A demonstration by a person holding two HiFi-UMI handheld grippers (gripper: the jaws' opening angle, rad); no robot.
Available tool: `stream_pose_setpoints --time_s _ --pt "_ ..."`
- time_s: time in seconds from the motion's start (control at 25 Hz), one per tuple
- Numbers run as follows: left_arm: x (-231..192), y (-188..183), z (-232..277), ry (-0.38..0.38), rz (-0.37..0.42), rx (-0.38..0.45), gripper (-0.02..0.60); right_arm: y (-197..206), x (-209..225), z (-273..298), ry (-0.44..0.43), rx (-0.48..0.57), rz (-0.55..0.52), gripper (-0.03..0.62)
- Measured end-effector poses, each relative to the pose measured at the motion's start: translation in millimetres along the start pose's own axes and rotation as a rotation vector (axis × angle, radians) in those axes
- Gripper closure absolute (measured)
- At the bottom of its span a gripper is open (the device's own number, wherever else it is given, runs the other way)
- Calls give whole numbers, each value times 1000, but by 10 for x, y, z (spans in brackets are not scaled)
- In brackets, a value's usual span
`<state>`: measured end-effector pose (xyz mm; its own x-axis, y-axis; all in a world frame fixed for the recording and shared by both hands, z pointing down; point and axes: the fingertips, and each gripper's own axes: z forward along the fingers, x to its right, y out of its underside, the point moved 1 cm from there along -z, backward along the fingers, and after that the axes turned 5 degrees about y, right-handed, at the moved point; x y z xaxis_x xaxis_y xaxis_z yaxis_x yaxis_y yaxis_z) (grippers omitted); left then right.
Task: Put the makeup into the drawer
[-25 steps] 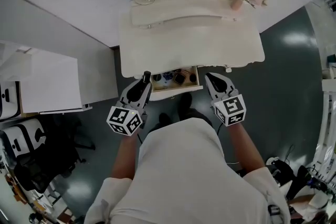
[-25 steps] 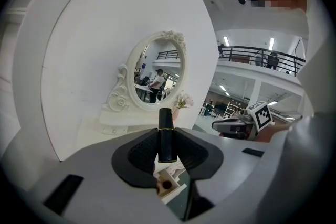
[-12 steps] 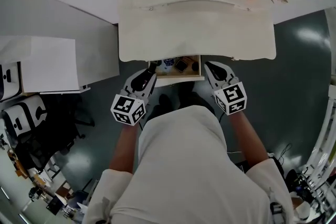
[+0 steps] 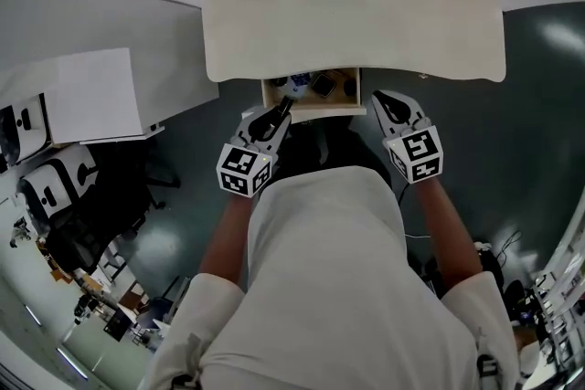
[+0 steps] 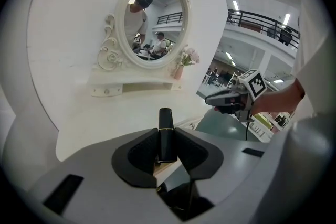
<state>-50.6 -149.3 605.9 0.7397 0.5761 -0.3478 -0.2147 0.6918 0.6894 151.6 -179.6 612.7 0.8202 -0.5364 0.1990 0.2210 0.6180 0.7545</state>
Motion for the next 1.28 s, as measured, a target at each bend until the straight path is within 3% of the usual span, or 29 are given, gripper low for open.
stream_pose_setpoints --time_s 0.4,0.76,1.28 --pt "-135 457 440 64 77 -172 474 451 -169 140 -19 -86 61 563" --pt "-354 919 697 165 206 -358 474 525 -323 377 15 -122 116 563" --pt "-719 1510 1035 237 366 -608 474 761 -676 605 26 -179 230 563"
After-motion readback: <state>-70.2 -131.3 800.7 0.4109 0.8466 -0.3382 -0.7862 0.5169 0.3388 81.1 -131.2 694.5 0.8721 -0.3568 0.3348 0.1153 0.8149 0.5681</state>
